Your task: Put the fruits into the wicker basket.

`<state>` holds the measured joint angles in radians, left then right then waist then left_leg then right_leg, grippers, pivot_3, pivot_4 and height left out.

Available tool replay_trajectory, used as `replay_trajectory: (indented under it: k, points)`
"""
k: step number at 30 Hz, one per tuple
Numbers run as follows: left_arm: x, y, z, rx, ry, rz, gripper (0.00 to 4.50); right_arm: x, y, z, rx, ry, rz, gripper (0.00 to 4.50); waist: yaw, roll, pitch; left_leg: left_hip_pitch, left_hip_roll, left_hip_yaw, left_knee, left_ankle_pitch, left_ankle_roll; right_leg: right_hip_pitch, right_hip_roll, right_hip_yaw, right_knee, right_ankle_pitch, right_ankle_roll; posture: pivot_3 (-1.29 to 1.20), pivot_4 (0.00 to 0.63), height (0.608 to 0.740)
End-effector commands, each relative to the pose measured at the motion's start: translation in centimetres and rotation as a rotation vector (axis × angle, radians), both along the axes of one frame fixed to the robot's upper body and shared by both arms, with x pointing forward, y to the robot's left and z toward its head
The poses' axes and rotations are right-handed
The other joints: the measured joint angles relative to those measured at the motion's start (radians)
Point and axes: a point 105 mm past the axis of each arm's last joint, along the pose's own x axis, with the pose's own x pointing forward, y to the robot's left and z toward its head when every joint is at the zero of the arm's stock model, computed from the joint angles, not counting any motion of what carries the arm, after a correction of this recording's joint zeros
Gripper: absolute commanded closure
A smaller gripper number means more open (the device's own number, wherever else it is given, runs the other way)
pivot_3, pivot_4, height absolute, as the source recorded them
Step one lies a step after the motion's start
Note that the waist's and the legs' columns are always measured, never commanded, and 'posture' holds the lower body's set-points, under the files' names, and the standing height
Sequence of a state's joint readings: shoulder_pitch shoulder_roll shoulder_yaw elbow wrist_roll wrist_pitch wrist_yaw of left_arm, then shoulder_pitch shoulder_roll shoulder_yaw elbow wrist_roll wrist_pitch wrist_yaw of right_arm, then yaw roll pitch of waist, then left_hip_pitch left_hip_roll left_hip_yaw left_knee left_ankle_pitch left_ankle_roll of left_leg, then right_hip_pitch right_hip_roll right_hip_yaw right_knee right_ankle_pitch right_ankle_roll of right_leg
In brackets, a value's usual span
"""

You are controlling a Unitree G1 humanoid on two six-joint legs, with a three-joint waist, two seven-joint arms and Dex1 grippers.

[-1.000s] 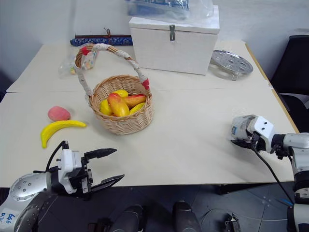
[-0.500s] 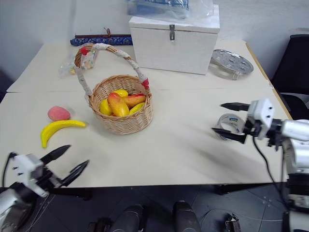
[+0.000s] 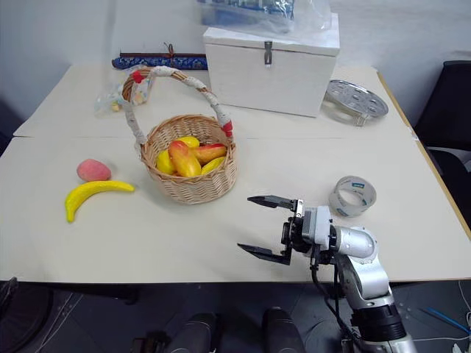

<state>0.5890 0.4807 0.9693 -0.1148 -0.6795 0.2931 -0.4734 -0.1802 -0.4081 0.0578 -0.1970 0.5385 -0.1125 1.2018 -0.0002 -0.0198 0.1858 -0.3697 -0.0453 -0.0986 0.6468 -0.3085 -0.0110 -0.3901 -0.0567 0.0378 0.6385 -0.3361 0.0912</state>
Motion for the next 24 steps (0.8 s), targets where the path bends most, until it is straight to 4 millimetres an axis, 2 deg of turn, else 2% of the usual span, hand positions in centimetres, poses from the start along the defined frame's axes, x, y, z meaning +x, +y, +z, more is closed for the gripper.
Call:
replay_trajectory:
  k: [1,3,6,9,12,17,20,24]
  points:
    - [1.6,-0.1,3.5,0.04,-0.044,-0.074,0.0,-0.2,0.3,2.0,0.061,-0.029,0.011,0.05,-0.001,0.001,0.001,0.0,0.0,0.0,0.0,0.0,0.0,0.0,0.0,0.0,0.0,0.0,0.0,0.0,0.15,0.74]
    - [3.4,-0.5,4.8,0.038,-0.028,-0.151,0.0,-0.1,0.6,2.4,0.063,-0.045,0.017,0.05,0.001,0.001,0.001,0.0,0.0,0.0,0.0,0.0,0.0,0.0,0.0,0.0,0.0,0.0,-0.001,0.0,0.15,0.74]
    - [7.6,-1.3,6.3,-0.016,0.063,-0.293,0.0,0.5,1.1,2.9,0.075,-0.062,0.004,0.05,0.006,0.001,0.0,0.0,0.0,-0.001,-0.001,0.001,-0.001,0.0,0.0,-0.002,0.002,-0.001,-0.002,0.0,0.15,0.74]
    - [10.5,-1.9,6.0,-0.051,0.172,-0.402,0.0,0.7,1.6,3.0,0.072,-0.074,0.007,0.05,-0.002,0.003,0.002,0.001,-0.001,-0.001,-0.002,0.002,-0.003,-0.001,0.0,-0.002,0.004,-0.001,-0.003,0.0,0.15,0.74]
    - [12.7,-1.4,5.6,-0.052,0.232,-0.417,0.0,0.9,1.8,3.1,0.07,-0.071,0.0,0.05,-0.018,0.003,0.002,0.0,-0.001,0.001,-0.005,0.002,-0.003,-0.005,-0.001,-0.002,0.004,-0.001,-0.003,0.0,0.15,0.74]
    - [14.3,-0.4,3.9,-0.056,0.321,-0.4,0.0,2.2,1.9,3.5,0.085,-0.023,-0.099,0.05,-0.034,0.001,0.001,-0.001,-0.002,0.002,-0.013,0.006,-0.011,-0.02,-0.001,-0.005,0.01,-0.001,-0.003,0.0,0.15,0.74]
    - [15.1,-0.1,3.1,-0.084,0.327,-0.388,0.0,4.2,1.3,2.9,-0.026,0.019,-0.296,0.05,-0.035,0.001,0.001,-0.001,-0.002,0.002,-0.014,0.006,-0.012,-0.025,0.0,-0.006,0.015,-0.001,-0.004,0.0,0.15,0.74]
    - [16.0,-0.4,2.2,-0.137,0.332,-0.405,0.0,4.3,2.0,2.8,-0.069,0.034,-0.338,0.05,-0.028,0.001,0.0,-0.002,-0.003,0.003,-0.012,0.006,-0.012,-0.026,-0.001,-0.005,0.015,-0.002,-0.004,0.0,0.15,0.74]
